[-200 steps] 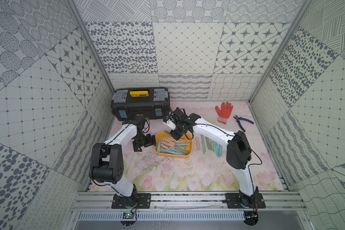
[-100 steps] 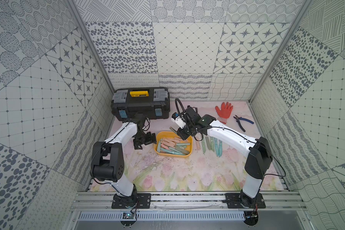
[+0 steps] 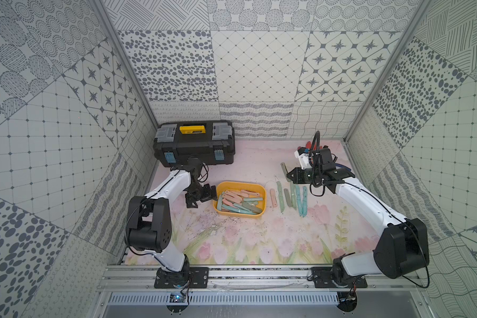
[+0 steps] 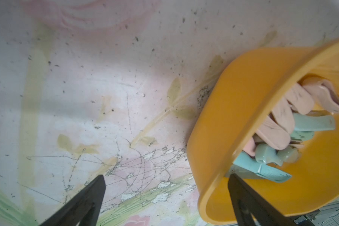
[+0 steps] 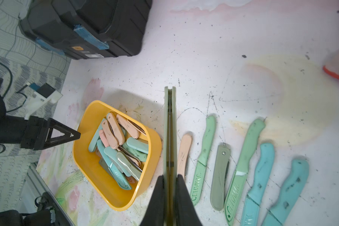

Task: Take the fruit knife out of the storage box
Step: Place the fruit knife at the center of the board.

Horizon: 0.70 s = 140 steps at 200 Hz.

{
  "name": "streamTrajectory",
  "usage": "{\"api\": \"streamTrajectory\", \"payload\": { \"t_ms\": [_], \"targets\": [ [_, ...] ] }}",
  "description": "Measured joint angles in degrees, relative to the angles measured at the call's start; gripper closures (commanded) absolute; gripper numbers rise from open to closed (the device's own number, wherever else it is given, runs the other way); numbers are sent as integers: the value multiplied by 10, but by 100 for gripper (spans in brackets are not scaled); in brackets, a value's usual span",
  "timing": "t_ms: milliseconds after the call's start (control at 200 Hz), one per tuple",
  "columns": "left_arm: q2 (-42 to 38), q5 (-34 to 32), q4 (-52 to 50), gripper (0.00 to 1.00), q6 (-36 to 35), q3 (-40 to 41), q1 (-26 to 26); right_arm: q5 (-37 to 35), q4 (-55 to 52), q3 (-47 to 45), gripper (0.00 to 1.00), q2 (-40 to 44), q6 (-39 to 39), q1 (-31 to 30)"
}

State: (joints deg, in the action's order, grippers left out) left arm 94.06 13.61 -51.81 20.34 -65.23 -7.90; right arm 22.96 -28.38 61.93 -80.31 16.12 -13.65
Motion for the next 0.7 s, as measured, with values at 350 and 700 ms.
{"api": "streamTrajectory", "payload": {
  "t_ms": [350, 700],
  "targets": [
    [2, -4, -1, 3, 0, 0, -12, 49, 20, -135, 92, 23, 71, 170],
    [2, -10, -2, 2, 0, 0, -14, 71, -10, -145, 95, -46, 54, 197]
  ]
}}
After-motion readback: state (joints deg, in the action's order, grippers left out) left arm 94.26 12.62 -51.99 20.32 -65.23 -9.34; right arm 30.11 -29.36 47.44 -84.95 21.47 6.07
